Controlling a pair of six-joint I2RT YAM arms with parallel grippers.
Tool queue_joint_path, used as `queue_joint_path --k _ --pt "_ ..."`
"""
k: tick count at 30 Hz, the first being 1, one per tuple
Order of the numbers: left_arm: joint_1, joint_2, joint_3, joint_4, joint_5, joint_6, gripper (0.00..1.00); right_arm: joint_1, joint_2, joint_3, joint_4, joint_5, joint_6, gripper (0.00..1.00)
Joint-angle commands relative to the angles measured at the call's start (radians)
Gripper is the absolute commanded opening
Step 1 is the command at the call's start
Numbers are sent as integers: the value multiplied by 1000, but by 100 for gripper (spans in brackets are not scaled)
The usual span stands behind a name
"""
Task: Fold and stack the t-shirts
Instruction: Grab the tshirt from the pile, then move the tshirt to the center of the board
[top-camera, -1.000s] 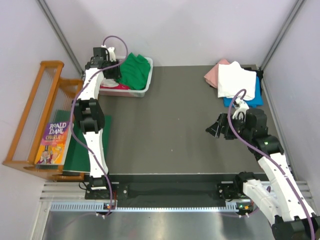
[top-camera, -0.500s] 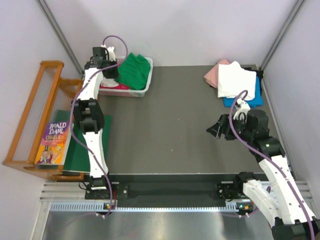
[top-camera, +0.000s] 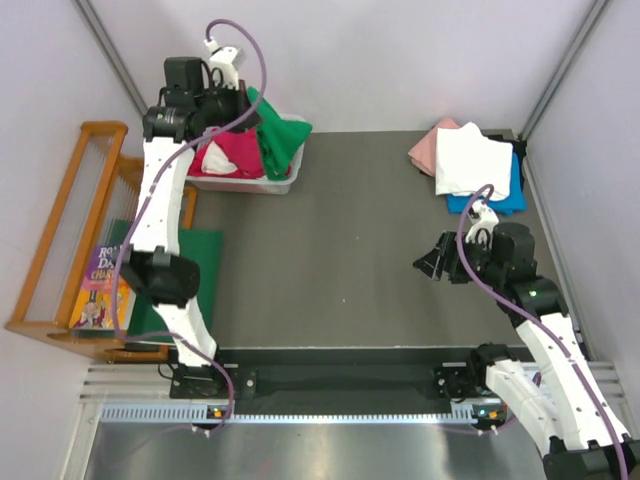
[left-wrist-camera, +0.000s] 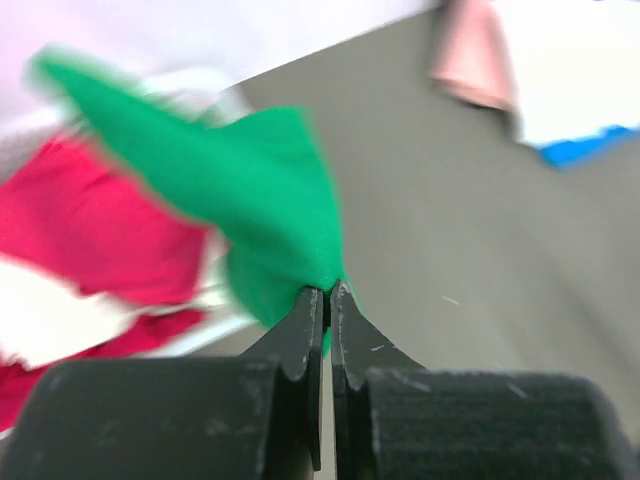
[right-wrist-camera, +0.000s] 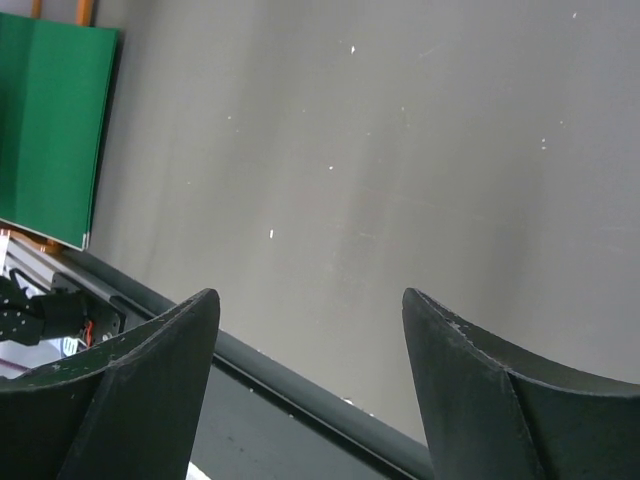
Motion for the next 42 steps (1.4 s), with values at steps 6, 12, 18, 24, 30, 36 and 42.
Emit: queue_joint_path --k 6,12,18,24,30,36,42 --pt "-233 -305 72 -217 260 171 0 5 -32 -2 55 -23 -5 72" --pt "-320 -336 83 -240 279 128 0 5 -52 -4 55 -27 4 71" --pt "-394 -345 -54 -272 330 135 0 6 -75 6 47 -20 13 70" --pt "-544 -383 -214 -361 270 226 0 5 -75 15 43 -15 15 70" --pt "-587 -426 -210 -401 233 256 0 3 -71 24 44 -17 18 69" --pt "-587 -463 -181 -434 346 272 0 6 -69 33 41 -23 29 67" --pt "-587 -402 -145 -346 437 169 0 5 -80 38 46 -14 53 66"
